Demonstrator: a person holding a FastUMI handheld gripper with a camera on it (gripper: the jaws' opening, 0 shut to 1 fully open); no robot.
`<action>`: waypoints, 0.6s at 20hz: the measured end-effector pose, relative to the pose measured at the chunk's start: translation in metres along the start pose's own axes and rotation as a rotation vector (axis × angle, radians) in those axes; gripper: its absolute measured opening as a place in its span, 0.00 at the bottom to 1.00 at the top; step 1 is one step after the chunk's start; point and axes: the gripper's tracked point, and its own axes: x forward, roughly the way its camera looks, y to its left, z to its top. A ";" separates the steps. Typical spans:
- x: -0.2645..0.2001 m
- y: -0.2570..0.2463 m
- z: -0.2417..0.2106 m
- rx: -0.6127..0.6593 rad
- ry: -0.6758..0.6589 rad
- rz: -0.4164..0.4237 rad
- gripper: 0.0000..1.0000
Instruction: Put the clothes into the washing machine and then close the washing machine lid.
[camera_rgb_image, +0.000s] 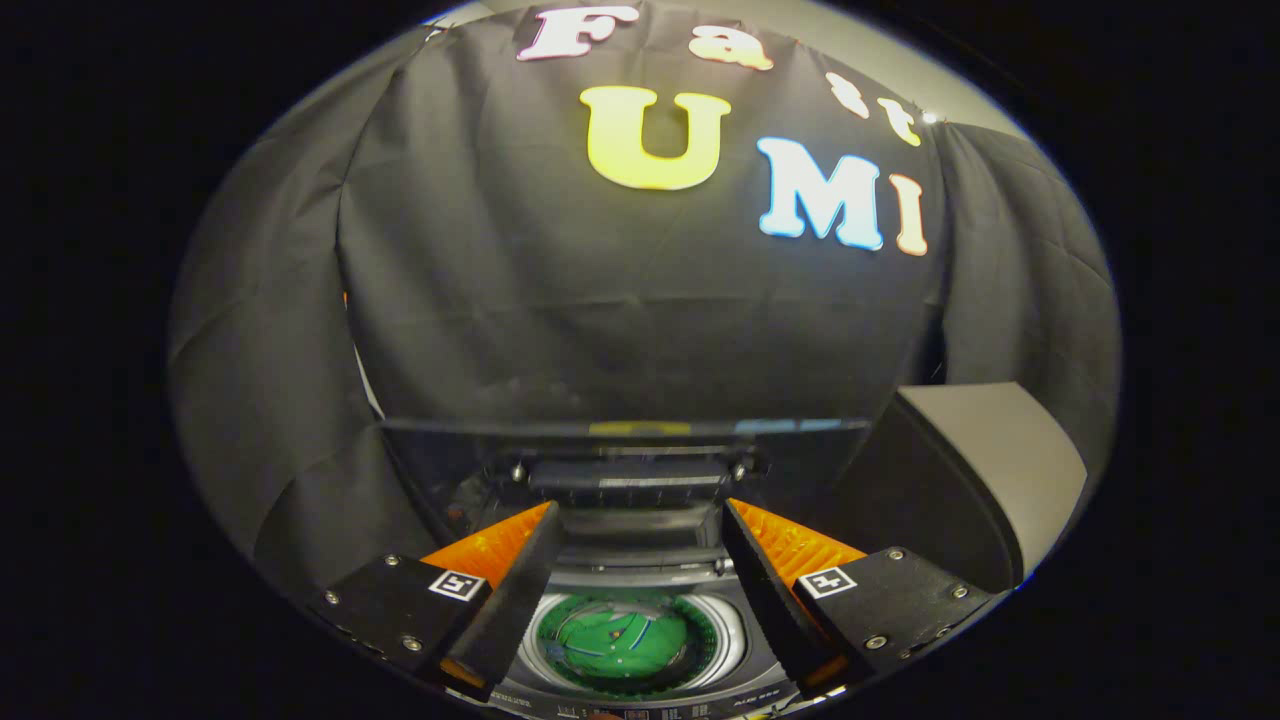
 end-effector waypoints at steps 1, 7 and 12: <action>-0.003 -0.004 0.016 0.006 -0.027 -0.009 0.98; 0.020 -0.033 0.068 0.034 -0.057 -0.051 0.98; 0.065 -0.034 0.077 0.077 0.006 -0.025 0.98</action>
